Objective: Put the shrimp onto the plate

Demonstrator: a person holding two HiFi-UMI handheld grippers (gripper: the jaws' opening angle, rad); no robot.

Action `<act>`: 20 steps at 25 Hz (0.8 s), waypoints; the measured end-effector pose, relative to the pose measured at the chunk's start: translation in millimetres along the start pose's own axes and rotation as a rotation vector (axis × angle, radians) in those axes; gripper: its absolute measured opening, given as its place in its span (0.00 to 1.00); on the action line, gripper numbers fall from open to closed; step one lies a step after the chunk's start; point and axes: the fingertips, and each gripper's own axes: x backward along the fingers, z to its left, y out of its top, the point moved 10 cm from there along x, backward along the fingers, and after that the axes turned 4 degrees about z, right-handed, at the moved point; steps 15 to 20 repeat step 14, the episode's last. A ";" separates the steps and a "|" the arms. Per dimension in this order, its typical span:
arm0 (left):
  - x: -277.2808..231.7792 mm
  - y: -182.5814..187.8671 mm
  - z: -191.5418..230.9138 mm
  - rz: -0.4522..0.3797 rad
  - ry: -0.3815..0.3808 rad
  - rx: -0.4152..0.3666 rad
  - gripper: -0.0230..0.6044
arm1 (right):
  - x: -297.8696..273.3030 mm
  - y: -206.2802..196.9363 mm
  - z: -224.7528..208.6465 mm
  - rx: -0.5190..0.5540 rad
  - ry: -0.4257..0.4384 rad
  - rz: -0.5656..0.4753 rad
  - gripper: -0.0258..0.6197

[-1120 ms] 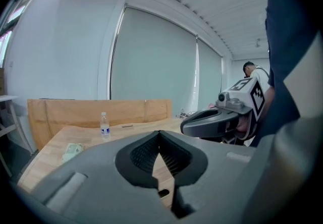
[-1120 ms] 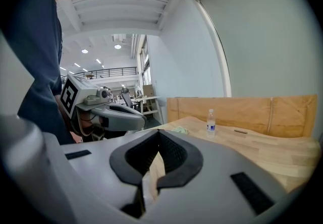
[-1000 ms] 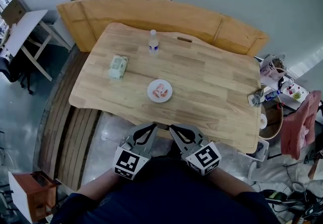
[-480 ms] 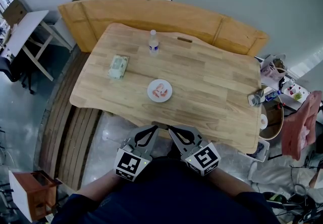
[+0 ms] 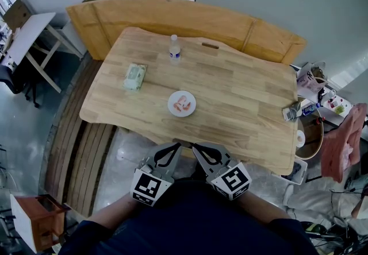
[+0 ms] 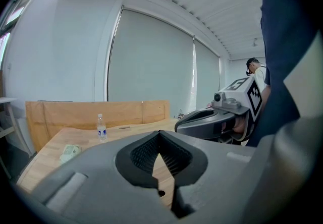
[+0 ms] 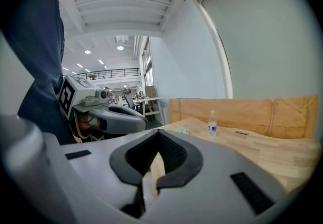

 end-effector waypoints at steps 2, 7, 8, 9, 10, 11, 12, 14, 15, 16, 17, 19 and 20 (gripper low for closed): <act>0.2 0.8 -0.1 0.000 0.001 0.002 0.05 | 0.9 0.8 -0.4 0.000 -0.003 -0.002 0.05; 0.6 2.3 -1.5 0.000 -0.001 0.002 0.05 | 2.3 0.5 -0.3 -0.002 -0.003 -0.001 0.05; 0.5 2.5 -2.0 0.000 -0.001 0.001 0.05 | 2.7 0.2 -0.3 -0.003 -0.002 -0.003 0.05; 0.4 2.6 -2.4 -0.001 -0.002 0.001 0.05 | 3.0 0.4 -0.2 -0.005 -0.002 -0.005 0.05; 0.5 2.6 -2.8 -0.001 -0.002 0.001 0.05 | 3.4 1.1 0.1 -0.006 -0.002 -0.008 0.05; 0.9 2.5 -3.4 -0.001 -0.002 0.002 0.05 | 3.8 1.9 0.5 -0.007 -0.002 -0.010 0.05; 1.3 2.4 -4.0 0.000 -0.002 0.003 0.05 | 4.5 2.2 0.9 -0.007 -0.002 -0.010 0.05; 2.3 2.1 -5.4 0.000 -0.002 0.006 0.05 | 6.2 1.7 1.5 -0.006 -0.004 -0.011 0.05; 2.3 2.1 -5.4 0.000 -0.002 0.006 0.05 | 6.2 1.7 1.5 -0.006 -0.004 -0.011 0.05; 2.3 2.1 -5.4 0.000 -0.002 0.006 0.05 | 6.2 1.7 1.5 -0.006 -0.004 -0.011 0.05; 2.3 2.1 -5.4 0.000 -0.002 0.006 0.05 | 6.2 1.7 1.5 -0.006 -0.004 -0.011 0.05; 2.3 2.1 -5.4 0.000 -0.002 0.006 0.05 | 6.2 1.7 1.5 -0.006 -0.004 -0.011 0.05; 2.3 2.1 -5.4 0.000 -0.002 0.006 0.05 | 6.2 1.7 1.5 -0.006 -0.004 -0.011 0.05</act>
